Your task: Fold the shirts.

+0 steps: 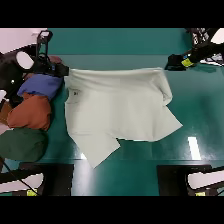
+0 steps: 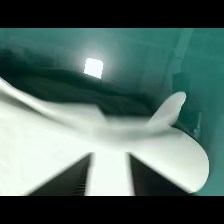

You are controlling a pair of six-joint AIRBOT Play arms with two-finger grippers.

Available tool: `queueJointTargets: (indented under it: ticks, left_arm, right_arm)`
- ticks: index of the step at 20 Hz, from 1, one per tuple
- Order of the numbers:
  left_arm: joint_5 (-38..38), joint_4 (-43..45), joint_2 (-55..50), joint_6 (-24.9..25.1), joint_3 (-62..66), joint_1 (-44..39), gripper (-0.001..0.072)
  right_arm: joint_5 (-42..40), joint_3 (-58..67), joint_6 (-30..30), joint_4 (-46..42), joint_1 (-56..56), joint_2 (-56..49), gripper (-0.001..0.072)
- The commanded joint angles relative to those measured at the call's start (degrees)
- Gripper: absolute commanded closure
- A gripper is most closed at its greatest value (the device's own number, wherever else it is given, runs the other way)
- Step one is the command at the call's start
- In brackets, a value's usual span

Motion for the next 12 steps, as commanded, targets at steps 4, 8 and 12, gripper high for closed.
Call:
queueJointTargets:
  ticks: [4,8,12]
  left_arm:
    - [-10.08,0.22,-0.17,-0.44,3.80,3.21,0.0272]
    - [-23.96,0.00,4.90,-1.97,-0.92,9.16,0.0272]
    - [-23.76,-4.50,14.01,-2.29,-19.74,10.03,0.0272]
  right_arm:
    - [3.58,5.22,-1.09,7.30,-1.95,-2.78,0.0301]
    - [9.29,-0.17,-3.04,7.45,-4.17,3.34,0.0302]
    - [5.42,-17.62,-3.76,7.80,-4.68,14.43,0.0302]
